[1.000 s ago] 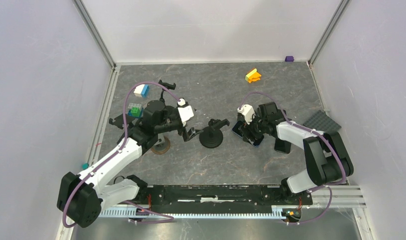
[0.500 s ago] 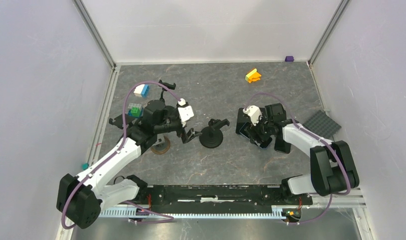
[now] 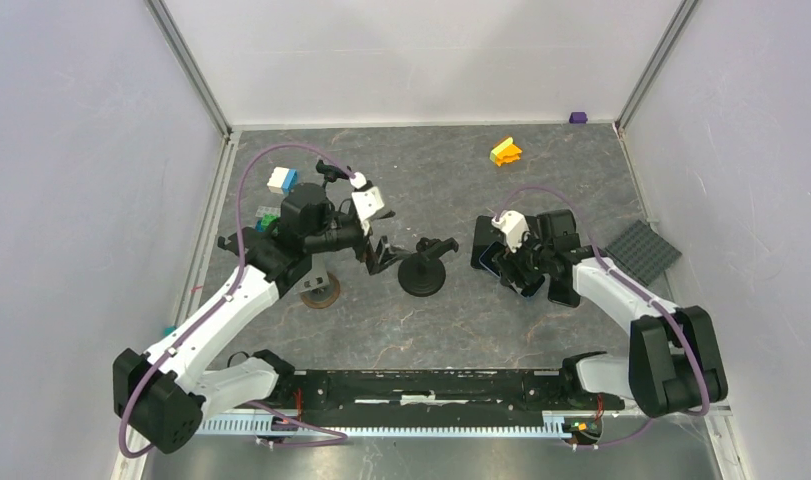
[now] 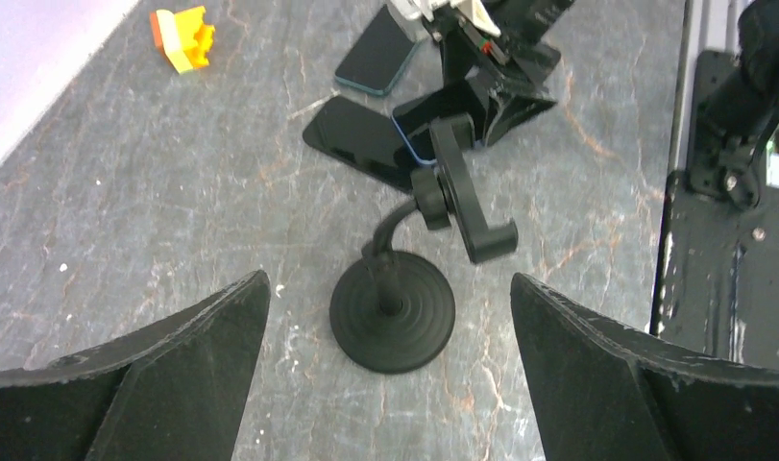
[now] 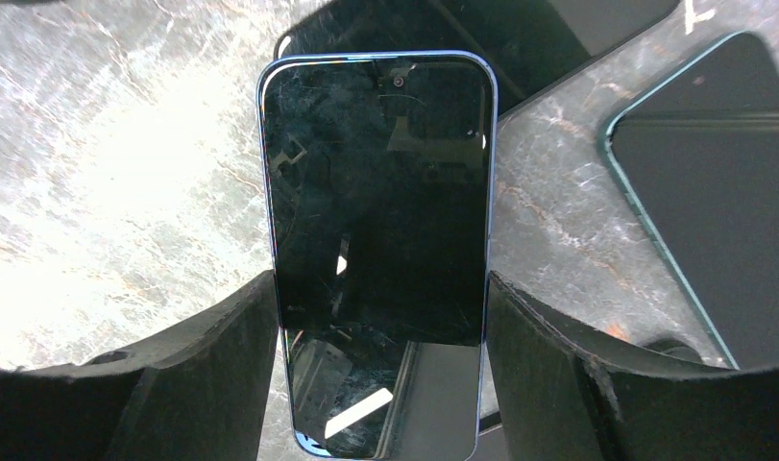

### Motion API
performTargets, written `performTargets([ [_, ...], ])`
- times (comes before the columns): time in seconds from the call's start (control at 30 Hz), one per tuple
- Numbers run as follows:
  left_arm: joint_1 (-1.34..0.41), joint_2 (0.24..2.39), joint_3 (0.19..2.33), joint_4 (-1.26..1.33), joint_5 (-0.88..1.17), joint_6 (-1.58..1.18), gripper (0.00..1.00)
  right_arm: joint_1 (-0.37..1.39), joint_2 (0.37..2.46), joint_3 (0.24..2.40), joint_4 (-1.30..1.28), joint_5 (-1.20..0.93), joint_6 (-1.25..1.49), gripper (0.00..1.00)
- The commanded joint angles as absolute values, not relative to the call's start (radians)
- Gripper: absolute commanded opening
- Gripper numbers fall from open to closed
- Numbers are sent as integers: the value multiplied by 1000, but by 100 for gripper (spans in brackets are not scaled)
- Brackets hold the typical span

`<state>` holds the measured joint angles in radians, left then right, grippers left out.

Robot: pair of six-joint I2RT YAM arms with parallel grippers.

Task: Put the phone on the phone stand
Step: Pick up the phone at the center of the board.

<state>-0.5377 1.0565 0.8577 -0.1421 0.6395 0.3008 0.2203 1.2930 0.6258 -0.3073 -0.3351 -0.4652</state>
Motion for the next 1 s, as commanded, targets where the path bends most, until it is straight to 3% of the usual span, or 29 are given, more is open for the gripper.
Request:
performTargets([
  [0.0,-543,1107,983,-155,670,142,98,216,1211,678,-242,-380,-420,40],
  [0.73,-611,1509,1370,-27,619,-385,88,219,1053,964,-270,-401,-364,39],
  [0.97,-628,1679,1520,-43,611,-534,79,239,1048,974,-270,-401,-364,39],
])
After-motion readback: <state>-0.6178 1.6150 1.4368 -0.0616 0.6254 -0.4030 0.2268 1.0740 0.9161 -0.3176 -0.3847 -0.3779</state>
